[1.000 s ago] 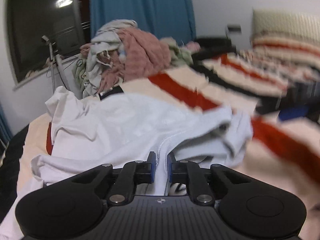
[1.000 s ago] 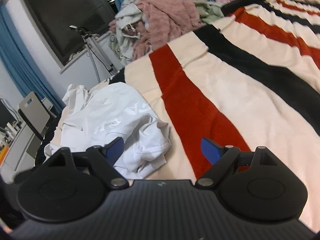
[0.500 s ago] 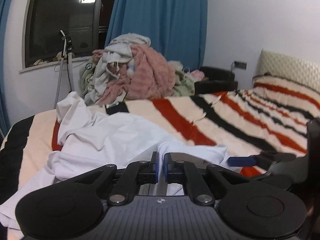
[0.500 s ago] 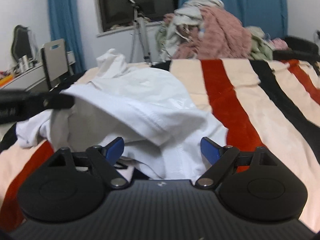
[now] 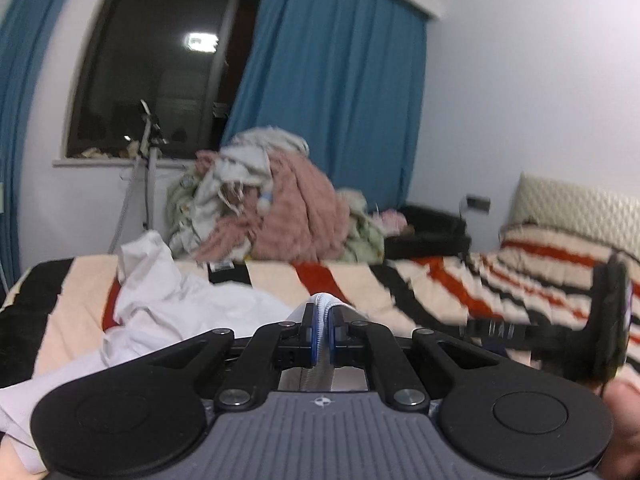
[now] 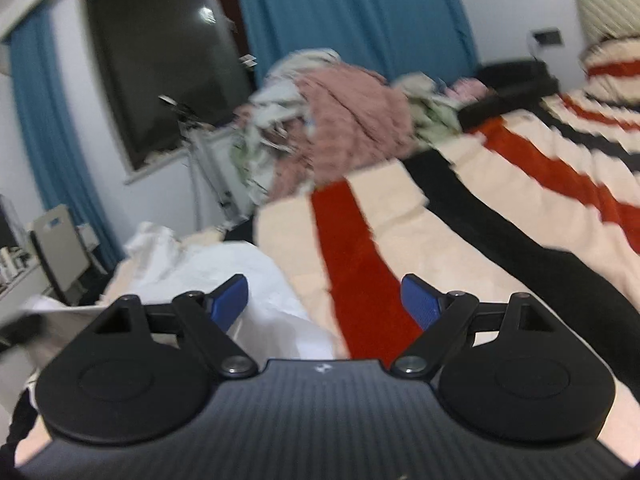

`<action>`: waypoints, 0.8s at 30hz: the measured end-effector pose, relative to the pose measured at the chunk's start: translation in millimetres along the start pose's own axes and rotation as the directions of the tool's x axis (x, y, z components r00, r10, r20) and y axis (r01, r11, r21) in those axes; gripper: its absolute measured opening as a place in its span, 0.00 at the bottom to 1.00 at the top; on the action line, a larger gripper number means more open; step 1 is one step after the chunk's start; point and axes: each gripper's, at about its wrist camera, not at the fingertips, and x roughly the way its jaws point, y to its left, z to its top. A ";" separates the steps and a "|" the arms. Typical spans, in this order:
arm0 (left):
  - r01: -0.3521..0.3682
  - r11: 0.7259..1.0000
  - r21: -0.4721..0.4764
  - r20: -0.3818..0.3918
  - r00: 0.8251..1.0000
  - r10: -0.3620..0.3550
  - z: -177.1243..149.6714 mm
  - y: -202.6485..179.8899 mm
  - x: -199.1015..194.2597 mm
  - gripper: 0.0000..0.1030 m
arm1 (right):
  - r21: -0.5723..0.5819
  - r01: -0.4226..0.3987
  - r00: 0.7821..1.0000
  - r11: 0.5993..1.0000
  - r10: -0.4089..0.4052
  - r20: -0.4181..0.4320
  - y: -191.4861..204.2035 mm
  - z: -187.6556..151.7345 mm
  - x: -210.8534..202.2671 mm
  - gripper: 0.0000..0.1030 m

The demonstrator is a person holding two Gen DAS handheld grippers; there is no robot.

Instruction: Fold clothes

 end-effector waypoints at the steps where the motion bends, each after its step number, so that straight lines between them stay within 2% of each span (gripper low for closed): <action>1: -0.004 1.000 -0.013 0.016 1.000 0.005 2.0 1.5 -4.7 0.05 | 0.014 0.024 0.999 1.000 -0.024 -0.038 -3.4 -1.5 3.9 0.83; 3: -0.015 0.999 -0.044 0.035 0.999 0.017 5.2 6.6 -12.8 0.05 | 0.028 0.052 0.993 0.998 -0.049 -0.104 -6.4 -3.1 9.8 0.83; 8: -0.030 0.997 -0.069 0.027 0.999 0.032 9.0 12.8 -21.7 0.05 | 0.042 0.010 0.996 0.999 -0.007 -0.091 -3.1 -5.1 -1.1 0.83; 9: -0.031 0.997 -0.066 0.024 0.999 0.033 9.0 12.4 -22.4 0.05 | 0.025 -0.022 0.997 0.999 0.024 -0.078 2.8 -6.3 -6.1 0.84; 11: -0.032 0.998 -0.059 0.020 0.999 0.033 9.1 11.3 -22.6 0.05 | -0.055 -0.134 0.991 0.989 0.132 -0.035 25.6 -10.1 -21.9 0.85; 13: -0.033 0.998 -0.055 0.016 0.999 0.034 8.6 10.7 -22.4 0.05 | -0.168 -0.199 0.980 0.965 0.198 -0.027 49.4 -21.8 -28.1 0.83; 15: -0.038 0.998 -0.052 0.009 0.999 0.038 6.8 9.9 -21.6 0.05 | -0.290 -0.246 0.968 0.925 0.247 -0.035 73.6 -36.4 -30.9 0.83; 17: -0.048 0.998 -0.046 -0.002 0.999 0.048 4.4 9.3 -18.5 0.05 | -0.407 -0.287 0.955 0.867 0.294 -0.049 97.8 -50.9 -33.7 0.83; 18: -0.054 0.998 -0.043 -0.008 0.999 0.054 3.1 8.9 -16.7 0.05 | -0.444 -0.284 0.956 0.850 0.287 -0.062 105.3 -56.6 -29.7 0.83; 19: -0.060 0.997 -0.042 -0.013 0.998 0.059 1.9 8.5 -15.2 0.05 | -0.450 -0.251 0.967 0.857 0.242 -0.077 105.8 -59.4 -19.6 0.83; 21: -0.071 0.997 -0.044 -0.025 0.997 0.070 0.4 8.9 -11.7 0.05 | -0.390 -0.155 0.988 0.907 0.132 -0.085 91.7 -53.4 -3.3 0.82; 23: -0.075 0.996 -0.047 -0.041 0.997 0.073 -0.5 9.3 -7.7 0.05 | -0.304 -0.049 0.996 0.952 0.023 -0.087 72.3 -42.5 9.0 0.83; 24: -0.072 0.996 -0.046 -0.050 0.996 0.070 -1.7 8.4 -5.7 0.05 | -0.247 -0.013 0.997 0.969 -0.007 -0.077 60.5 -34.6 10.0 0.83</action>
